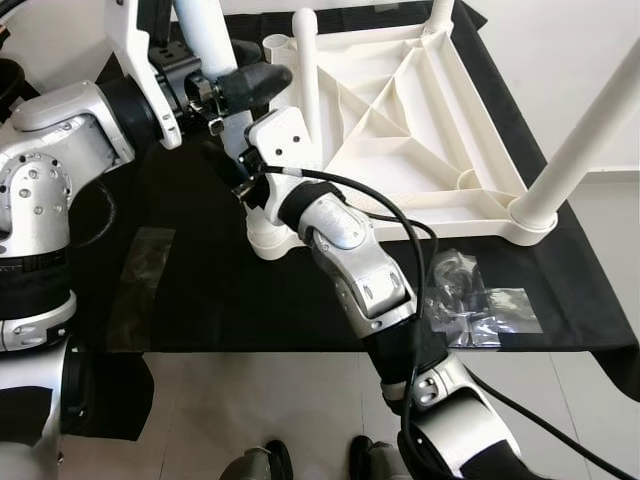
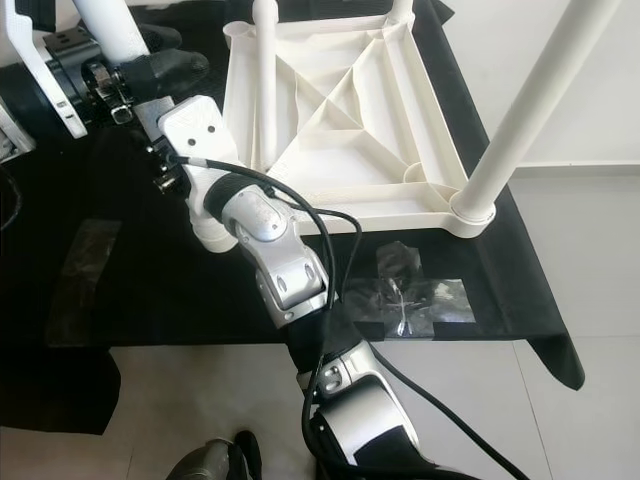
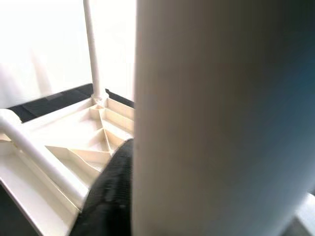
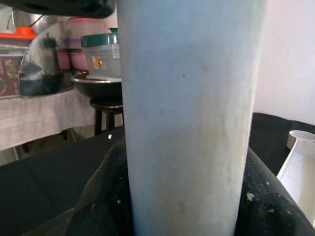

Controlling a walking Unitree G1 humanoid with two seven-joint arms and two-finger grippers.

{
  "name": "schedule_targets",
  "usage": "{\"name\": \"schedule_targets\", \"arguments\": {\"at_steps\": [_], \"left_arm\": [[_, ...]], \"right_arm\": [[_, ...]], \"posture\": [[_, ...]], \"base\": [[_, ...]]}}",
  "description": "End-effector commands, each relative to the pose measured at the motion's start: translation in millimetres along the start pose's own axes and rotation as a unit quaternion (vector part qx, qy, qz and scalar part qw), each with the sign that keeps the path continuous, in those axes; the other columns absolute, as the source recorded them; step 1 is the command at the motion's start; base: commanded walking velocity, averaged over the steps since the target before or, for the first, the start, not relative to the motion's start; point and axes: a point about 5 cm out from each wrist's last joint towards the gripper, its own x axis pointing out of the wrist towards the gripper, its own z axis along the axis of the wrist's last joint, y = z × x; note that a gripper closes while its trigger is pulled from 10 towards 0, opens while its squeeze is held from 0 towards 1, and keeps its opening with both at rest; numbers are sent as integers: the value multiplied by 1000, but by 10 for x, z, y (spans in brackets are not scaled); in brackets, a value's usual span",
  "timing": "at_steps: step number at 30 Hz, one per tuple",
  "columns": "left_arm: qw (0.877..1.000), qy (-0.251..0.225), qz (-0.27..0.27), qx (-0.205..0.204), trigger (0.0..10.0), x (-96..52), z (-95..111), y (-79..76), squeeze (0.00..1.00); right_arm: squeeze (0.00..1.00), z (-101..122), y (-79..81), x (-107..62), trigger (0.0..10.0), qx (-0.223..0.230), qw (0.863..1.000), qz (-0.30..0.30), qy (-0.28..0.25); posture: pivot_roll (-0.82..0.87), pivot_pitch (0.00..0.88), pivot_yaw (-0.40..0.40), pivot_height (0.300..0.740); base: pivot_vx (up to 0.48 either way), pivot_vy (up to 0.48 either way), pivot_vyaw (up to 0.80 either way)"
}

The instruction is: Building children table

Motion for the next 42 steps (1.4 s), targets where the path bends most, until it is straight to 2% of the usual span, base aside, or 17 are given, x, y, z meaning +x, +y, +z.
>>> {"name": "schedule_targets", "arguments": {"at_steps": [1,2,4,8,9,11,12,14,21,22,24,25,27,28,30,39,42], "left_arm": [[998,-7,-70,6,0,54,49,-186,0],[998,-7,-70,6,0,54,49,-186,0],[998,-9,-70,6,0,59,53,-181,0],[998,-9,-69,6,0,60,57,-180,0],[998,-9,-69,6,0,59,59,-181,0],[998,-9,-69,6,0,57,61,-181,0],[998,-9,-68,6,0,56,61,-180,0],[998,-8,-69,5,0,58,68,-192,0],[997,-3,-80,1,0,54,72,-226,0],[997,-2,-82,1,0,60,71,-230,0],[997,-2,-82,2,0,64,70,-232,0],[996,-1,-85,1,0,68,69,-238,0],[996,-1,-85,1,0,68,69,-238,0],[996,1,-89,1,0,71,67,-246,0],[995,5,-98,0,0,76,67,-267,0],[995,5,-104,2,0,94,62,-286,0],[995,-2,-101,14,0,106,71,-283,0]], "right_arm": [[0,-457,245,-73,0,83,991,-28,99],[0,-457,245,-73,0,83,991,-28,99],[0,-286,245,-36,10000,93,994,0,51],[0,-112,80,20,10000,78,996,52,0],[600,-47,-33,39,10000,62,994,87,-17],[600,-6,-108,47,10000,53,992,109,-26],[1000,21,-193,55,10000,39,988,145,-28],[1000,91,-330,28,10000,23,974,224,-32],[1000,239,-584,59,10000,20,953,301,-32],[118,246,-598,68,10000,17,947,318,-28],[118,247,-600,73,10000,15,944,327,-26],[0,247,-587,76,10000,23,934,356,-21],[0,247,-587,76,10000,23,934,356,-21],[0,247,-570,74,10000,32,923,383,-17],[0,236,-536,75,0,36,901,431,-9],[0,178,-502,78,0,32,885,464,4],[0,160,-531,84,0,24,892,452,9]], "posture": [[-158,213,38,740],[-158,213,38,740],[-156,218,37,740],[-148,220,31,740],[-148,219,34,740],[-148,219,34,740],[-146,230,34,740],[-141,236,33,740],[-129,246,38,740],[-121,254,41,740],[-119,257,42,740],[-116,260,45,740],[-116,260,45,740],[-112,264,44,740],[-107,271,46,740],[-111,276,48,740],[-113,277,44,740]], "base": [[0,0,0],[0,0,0],[0,0,0],[0,0,0],[0,0,0],[0,0,0],[0,0,0],[0,0,0],[0,0,0],[0,0,0],[0,0,0],[0,0,0],[0,0,0],[0,0,0],[0,0,0],[0,0,0],[0,0,0]]}}
